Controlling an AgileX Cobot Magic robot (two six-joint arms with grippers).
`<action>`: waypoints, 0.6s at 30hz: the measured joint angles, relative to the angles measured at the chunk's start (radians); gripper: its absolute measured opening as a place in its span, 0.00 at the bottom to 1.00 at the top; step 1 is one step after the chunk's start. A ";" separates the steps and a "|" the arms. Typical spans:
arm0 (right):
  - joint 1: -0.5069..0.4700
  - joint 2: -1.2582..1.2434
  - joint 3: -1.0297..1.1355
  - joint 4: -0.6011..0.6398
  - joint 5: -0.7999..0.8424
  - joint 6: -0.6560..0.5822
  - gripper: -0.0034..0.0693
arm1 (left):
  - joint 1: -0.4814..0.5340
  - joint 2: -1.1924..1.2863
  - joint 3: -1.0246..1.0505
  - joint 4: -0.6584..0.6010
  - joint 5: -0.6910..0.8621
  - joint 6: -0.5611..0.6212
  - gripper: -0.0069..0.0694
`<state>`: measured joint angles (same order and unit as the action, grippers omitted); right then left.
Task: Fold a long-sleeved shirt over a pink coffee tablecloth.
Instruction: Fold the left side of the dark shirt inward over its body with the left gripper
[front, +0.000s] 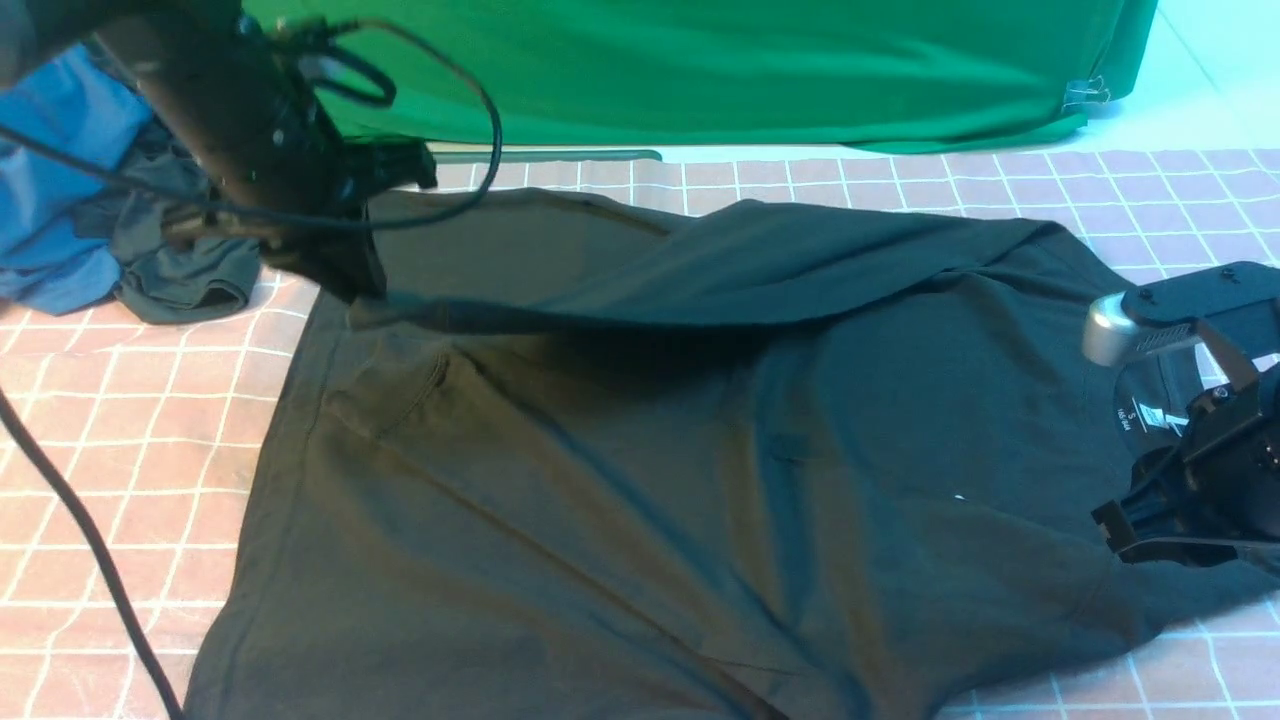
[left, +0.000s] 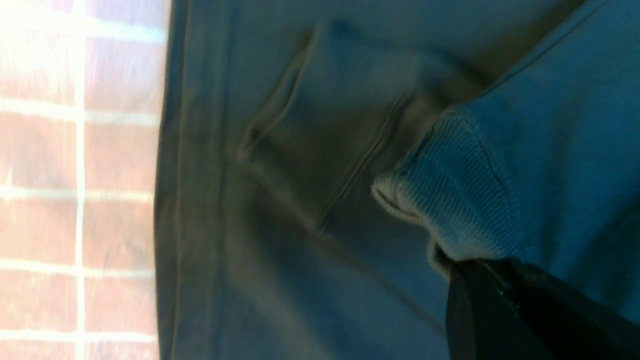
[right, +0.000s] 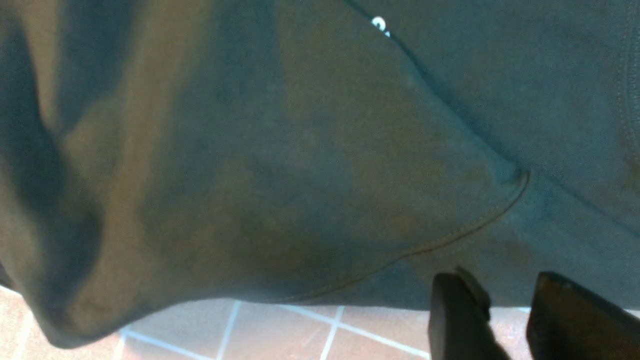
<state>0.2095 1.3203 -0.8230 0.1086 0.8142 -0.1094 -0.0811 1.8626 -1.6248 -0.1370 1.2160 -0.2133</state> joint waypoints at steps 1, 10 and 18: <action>0.000 0.000 0.000 0.001 0.000 0.000 0.39 | 0.000 -0.001 0.017 0.000 0.000 -0.005 0.15; 0.000 0.000 0.000 0.001 -0.020 -0.019 0.39 | 0.000 -0.012 0.146 0.022 0.000 -0.041 0.15; 0.000 0.000 0.000 -0.011 -0.066 -0.022 0.39 | 0.000 -0.013 0.186 0.020 0.001 -0.041 0.24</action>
<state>0.2095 1.3203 -0.8230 0.0974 0.7484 -0.1314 -0.0811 1.8495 -1.4390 -0.1173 1.2172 -0.2546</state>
